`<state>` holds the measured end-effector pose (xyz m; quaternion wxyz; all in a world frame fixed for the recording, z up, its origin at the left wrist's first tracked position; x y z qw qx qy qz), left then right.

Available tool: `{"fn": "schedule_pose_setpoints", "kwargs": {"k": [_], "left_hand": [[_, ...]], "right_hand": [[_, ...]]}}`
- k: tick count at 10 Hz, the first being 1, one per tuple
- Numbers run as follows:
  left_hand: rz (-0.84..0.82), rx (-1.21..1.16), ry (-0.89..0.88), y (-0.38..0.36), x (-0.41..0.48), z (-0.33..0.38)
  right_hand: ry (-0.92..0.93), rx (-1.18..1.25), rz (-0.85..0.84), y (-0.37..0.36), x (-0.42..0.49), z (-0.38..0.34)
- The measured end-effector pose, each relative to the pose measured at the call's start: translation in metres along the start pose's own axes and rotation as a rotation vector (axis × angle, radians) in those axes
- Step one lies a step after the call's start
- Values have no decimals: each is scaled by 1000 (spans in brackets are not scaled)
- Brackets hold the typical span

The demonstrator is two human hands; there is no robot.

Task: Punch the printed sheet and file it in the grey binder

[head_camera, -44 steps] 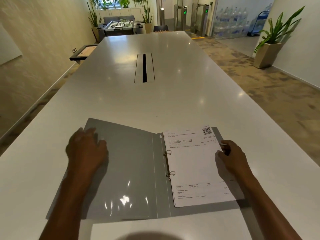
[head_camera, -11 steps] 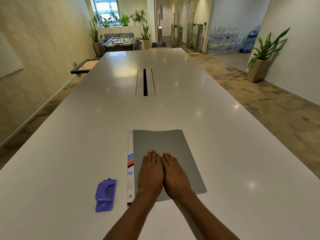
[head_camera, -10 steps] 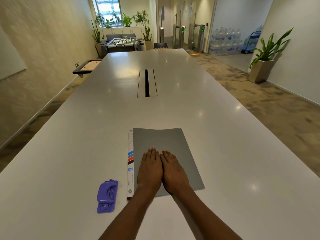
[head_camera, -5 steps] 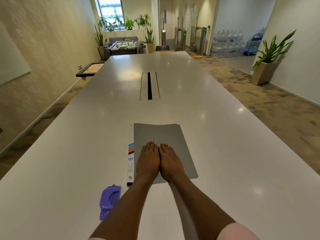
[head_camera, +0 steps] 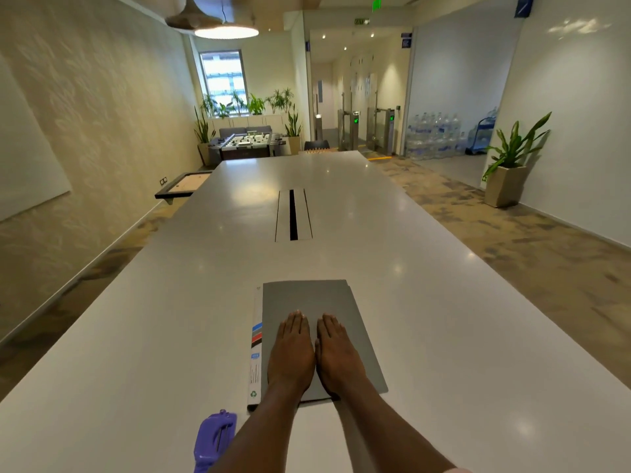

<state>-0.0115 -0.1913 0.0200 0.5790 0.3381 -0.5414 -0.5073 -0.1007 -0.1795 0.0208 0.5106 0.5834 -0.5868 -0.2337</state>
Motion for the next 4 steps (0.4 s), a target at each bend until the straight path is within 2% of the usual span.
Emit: {"fn": "schedule_pose_setpoints", "kwargs": {"k": [3,4], "left_hand": [[129,-162,55,49,-1,-3],[201,-237,10,54,1,-3]], "right_hand": [[-2,-47,92,47,12,-5],[86,-75,251,73,17,-21]]}}
Point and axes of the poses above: each hand's wrist, its own x-axis towards the middle knuckle, its own y-axis out of the back of the hand, z = x × y, the point moved 9 cm from there along x, towards the middle knuckle, and after that the axes turned 2 degrees about z, right-handed, at the moved point
